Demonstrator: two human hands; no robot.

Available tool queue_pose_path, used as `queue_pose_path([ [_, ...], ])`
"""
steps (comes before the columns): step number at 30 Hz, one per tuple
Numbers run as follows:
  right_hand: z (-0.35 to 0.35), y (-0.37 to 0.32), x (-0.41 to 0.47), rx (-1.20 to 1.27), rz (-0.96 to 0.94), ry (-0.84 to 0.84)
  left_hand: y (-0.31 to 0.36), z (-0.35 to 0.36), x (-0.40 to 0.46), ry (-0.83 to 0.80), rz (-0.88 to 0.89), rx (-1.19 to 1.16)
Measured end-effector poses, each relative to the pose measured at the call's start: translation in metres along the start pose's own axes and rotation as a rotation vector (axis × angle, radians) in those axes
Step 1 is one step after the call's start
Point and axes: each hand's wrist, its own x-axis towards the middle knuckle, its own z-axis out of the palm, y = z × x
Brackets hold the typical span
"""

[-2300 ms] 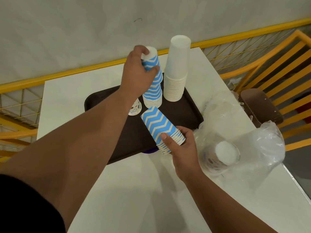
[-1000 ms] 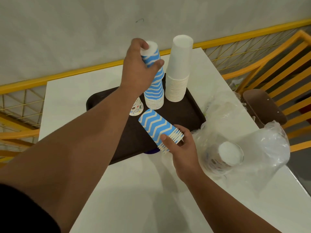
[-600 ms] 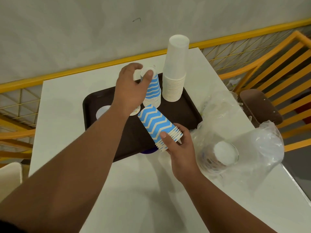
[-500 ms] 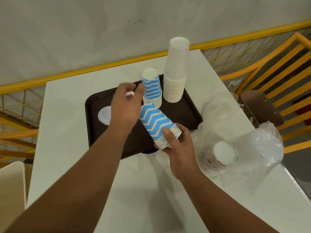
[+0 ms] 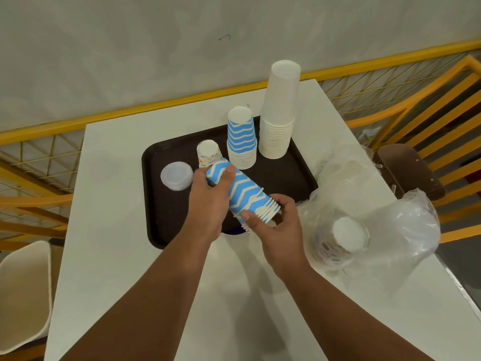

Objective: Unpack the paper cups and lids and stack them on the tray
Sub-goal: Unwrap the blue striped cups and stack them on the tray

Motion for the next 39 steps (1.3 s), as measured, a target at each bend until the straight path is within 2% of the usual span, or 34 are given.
queue_pose_path([
  [4,-0.003,0.004,0.002,0.055,0.032,0.030,0.033,0.004,0.020,0.065,0.361,0.136],
  [8,-0.005,0.002,0.005,0.090,0.060,0.025,0.073,0.015,0.045,0.005,0.715,0.252],
  [11,-0.005,0.001,0.005,0.121,0.079,0.004,0.088,0.029,0.068,-0.020,0.839,0.365],
  [13,-0.004,0.002,0.006,0.129,0.086,-0.001,0.090,0.037,0.081,-0.044,0.857,0.413],
  [17,-0.005,0.002,0.007,0.155,0.082,0.005,0.077,0.048,0.101,-0.074,0.837,0.512],
  [23,-0.009,0.002,0.009,0.144,0.089,0.000,0.046,0.046,0.115,-0.142,0.673,0.814],
  [25,-0.010,0.002,0.009,0.144,0.096,-0.006,0.046,0.042,0.109,-0.137,0.645,0.822],
  [29,-0.009,-0.002,0.011,0.211,0.114,-0.013,0.053,0.021,0.076,-0.011,0.589,0.622],
  [31,-0.007,-0.005,0.011,0.265,0.127,-0.023,0.041,0.007,0.056,0.039,0.452,0.420],
  [34,-0.004,-0.009,0.012,0.308,0.131,-0.064,0.013,-0.004,0.024,-0.082,0.183,0.108],
  [36,0.000,-0.010,0.011,0.322,0.132,-0.105,0.000,-0.006,0.011,-0.167,0.089,0.003],
  [39,0.002,-0.007,0.009,0.311,0.146,-0.124,-0.005,-0.006,0.005,-0.118,0.010,-0.047],
])
